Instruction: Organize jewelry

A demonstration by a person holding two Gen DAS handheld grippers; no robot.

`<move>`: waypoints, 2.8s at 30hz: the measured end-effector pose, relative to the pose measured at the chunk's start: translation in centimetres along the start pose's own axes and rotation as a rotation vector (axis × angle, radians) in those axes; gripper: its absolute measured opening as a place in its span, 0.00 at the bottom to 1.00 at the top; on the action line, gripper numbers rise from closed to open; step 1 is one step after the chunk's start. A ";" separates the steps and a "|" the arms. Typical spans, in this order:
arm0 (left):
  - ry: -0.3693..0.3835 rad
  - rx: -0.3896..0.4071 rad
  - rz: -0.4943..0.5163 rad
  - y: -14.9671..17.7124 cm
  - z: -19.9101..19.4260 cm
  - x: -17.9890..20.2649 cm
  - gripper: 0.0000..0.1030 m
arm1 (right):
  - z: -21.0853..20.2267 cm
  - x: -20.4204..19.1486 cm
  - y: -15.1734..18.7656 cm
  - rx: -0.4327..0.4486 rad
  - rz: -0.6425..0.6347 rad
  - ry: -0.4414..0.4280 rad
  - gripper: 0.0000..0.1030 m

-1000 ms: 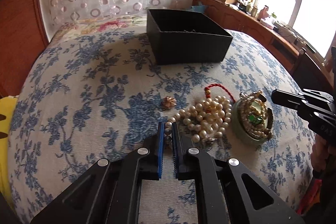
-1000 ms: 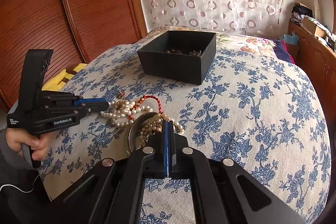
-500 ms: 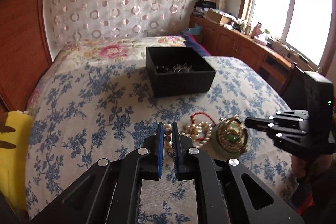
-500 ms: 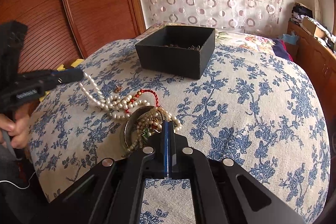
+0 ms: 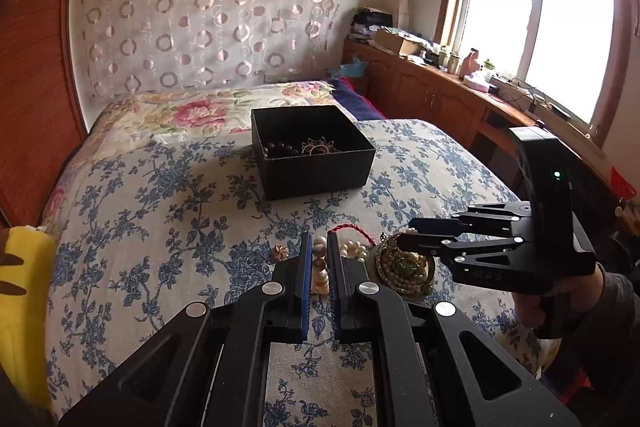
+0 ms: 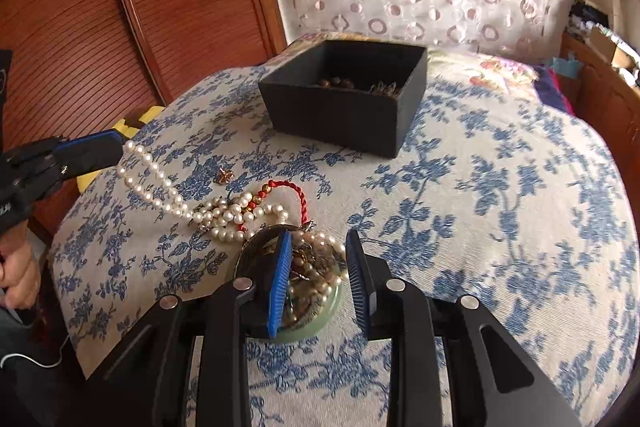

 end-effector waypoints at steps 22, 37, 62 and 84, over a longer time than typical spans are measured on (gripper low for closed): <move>0.000 -0.002 0.000 0.2 0.0 -0.2 0.06 | -2.1 -0.5 -0.2 0.021 -0.034 -0.005 0.09; 0.000 0.018 0.003 -0.7 -0.8 -0.1 0.06 | -5.6 -1.9 -2.5 0.124 -0.079 0.009 0.05; -0.014 0.163 0.074 -7.8 -4.8 1.3 0.06 | -14.0 -4.2 -9.4 0.333 -0.174 0.059 0.05; -0.040 0.208 0.091 -10.1 -5.9 1.1 0.06 | -16.6 -3.4 -11.3 0.357 -0.189 0.113 0.05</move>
Point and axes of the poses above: each gripper's, at about its wrist camera, not at the fingertips, and z roughly the way its jaws point, x to its right, y to its underside, the point moved 2 cm from there along z, roughly the way its jaws point, and after that the axes turned 1 degree about z, right-handed, at the moved point
